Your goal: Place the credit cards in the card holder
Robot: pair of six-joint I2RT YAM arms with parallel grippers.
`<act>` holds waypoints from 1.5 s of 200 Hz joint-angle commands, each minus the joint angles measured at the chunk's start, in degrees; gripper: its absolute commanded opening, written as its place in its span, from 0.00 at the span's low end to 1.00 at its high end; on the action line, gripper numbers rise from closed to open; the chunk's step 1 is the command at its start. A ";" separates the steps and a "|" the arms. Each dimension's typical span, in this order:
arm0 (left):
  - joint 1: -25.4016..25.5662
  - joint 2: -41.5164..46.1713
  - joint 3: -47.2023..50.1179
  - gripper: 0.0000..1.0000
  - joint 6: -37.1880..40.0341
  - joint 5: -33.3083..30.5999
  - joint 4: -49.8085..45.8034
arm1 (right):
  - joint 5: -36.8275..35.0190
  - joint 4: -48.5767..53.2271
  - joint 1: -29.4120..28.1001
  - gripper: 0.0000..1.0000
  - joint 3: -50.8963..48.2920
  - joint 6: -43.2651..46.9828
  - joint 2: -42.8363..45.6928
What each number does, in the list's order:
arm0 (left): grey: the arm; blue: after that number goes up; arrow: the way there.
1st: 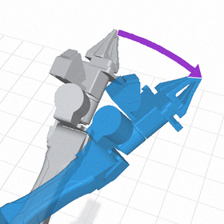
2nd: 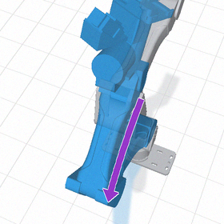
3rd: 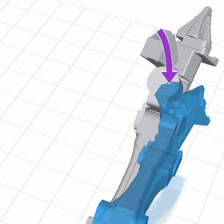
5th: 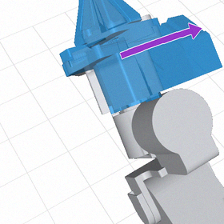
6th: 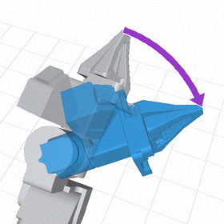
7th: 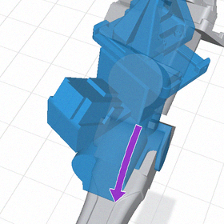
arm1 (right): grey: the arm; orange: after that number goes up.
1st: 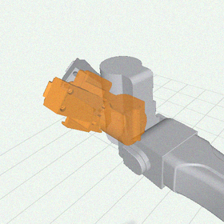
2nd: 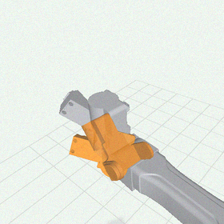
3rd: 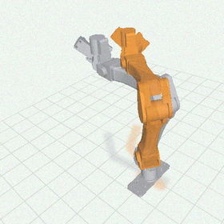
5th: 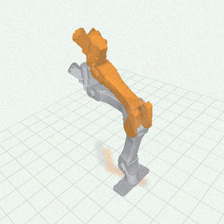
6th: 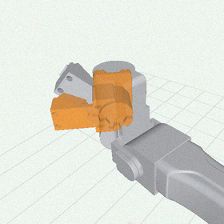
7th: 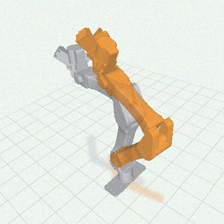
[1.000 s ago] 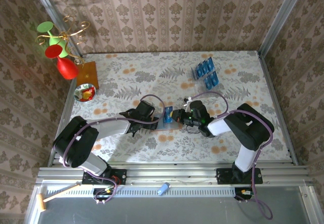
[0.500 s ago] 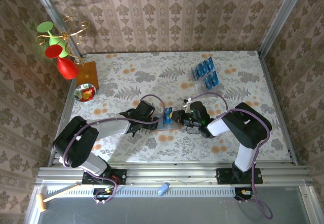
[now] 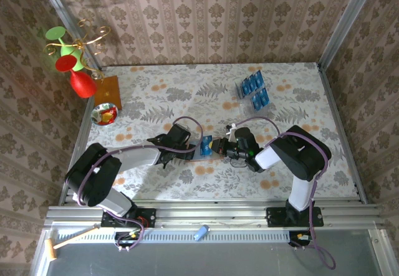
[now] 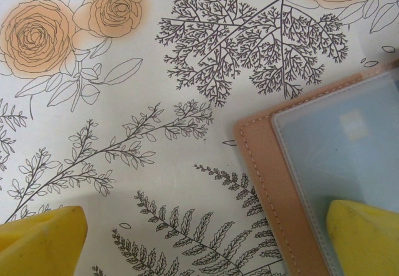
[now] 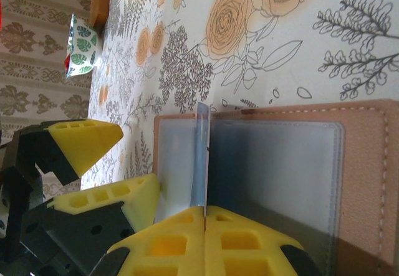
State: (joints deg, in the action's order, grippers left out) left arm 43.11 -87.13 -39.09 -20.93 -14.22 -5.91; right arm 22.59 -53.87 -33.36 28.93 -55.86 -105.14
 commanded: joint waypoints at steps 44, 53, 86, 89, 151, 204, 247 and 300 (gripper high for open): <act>0.35 -0.74 -0.19 1.00 -0.06 -0.83 -3.46 | 1.59 -1.84 0.23 0.00 -2.72 -0.22 -1.66; 0.38 -0.76 -0.33 1.00 0.04 -0.91 -3.49 | 1.75 -1.91 0.23 0.00 -2.82 -0.22 -1.73; 0.35 -0.80 -0.37 1.00 0.07 -0.91 -3.57 | 2.24 -1.94 0.23 0.00 -3.07 -0.22 -1.68; 0.33 -0.77 -0.33 1.00 0.04 -0.96 -3.51 | 2.20 -2.02 0.23 0.00 -3.04 -0.22 -1.73; 0.39 -0.82 -0.29 1.00 0.01 -1.02 -3.58 | 2.45 -2.11 0.23 0.00 -3.41 -0.20 -2.08; 0.39 -0.88 -0.46 1.00 0.08 -0.97 -3.58 | 4.11 -2.54 0.23 0.00 -2.32 -0.56 -4.08; 0.44 -1.00 -0.68 1.00 0.14 -0.91 -3.58 | 4.83 -2.44 0.23 0.00 -1.44 -0.74 -5.24; 0.46 -1.15 -0.81 1.00 0.18 -0.90 -3.58 | 5.59 -1.93 0.18 0.00 -0.15 -0.97 -6.37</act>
State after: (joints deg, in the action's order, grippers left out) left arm 43.16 -87.15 -39.40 -20.93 -14.24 -6.37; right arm 27.79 -59.48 -33.19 28.29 -57.08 -109.14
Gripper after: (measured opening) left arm 0.999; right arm 0.068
